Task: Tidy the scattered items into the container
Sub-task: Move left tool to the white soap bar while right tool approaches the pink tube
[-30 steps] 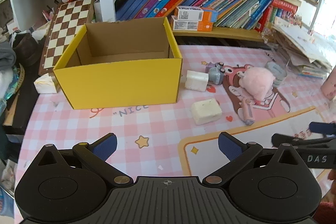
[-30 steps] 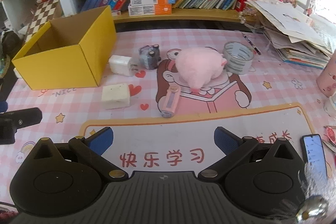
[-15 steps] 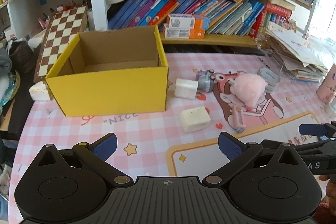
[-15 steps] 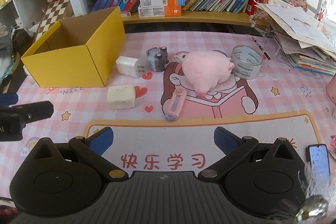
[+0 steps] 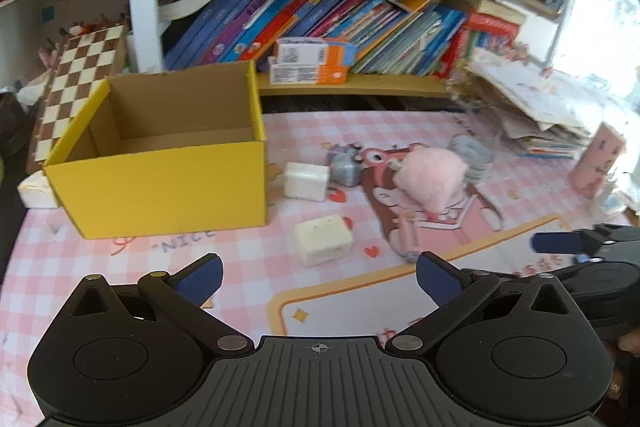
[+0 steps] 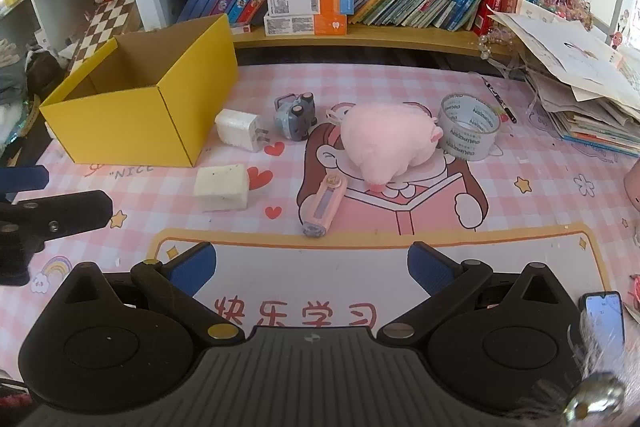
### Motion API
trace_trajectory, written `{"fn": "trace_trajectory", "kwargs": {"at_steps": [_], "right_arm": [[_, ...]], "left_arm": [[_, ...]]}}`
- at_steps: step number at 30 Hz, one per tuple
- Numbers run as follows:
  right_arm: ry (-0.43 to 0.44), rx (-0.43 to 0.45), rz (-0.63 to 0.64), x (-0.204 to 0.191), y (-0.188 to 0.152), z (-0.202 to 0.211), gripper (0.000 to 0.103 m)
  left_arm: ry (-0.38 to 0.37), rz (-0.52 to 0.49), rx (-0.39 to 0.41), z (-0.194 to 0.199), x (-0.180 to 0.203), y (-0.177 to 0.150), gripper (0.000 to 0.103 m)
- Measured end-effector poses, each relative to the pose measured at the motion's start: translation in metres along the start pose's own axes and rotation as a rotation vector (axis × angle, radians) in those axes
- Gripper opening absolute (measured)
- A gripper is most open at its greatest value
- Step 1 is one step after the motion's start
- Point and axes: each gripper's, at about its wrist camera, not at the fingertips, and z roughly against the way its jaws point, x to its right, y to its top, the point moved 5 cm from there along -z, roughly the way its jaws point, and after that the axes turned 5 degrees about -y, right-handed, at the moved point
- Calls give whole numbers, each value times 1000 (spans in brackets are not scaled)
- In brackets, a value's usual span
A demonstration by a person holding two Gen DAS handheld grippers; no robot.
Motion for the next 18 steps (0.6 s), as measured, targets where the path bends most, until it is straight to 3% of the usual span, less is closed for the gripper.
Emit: {"fn": "trace_trajectory", "kwargs": {"at_steps": [3,12,18], "right_arm": [[6,8,-11,5,2,-1,103],[44,2,-27,13,8,-11,101],[53,-6,-39,20,14,-22,89]], "left_arm": [[48,14,-39,-8,-4,4,103],[18,-19,-62,-26,3,10,103],[35,-64,-34,-38,7,16,103]]}}
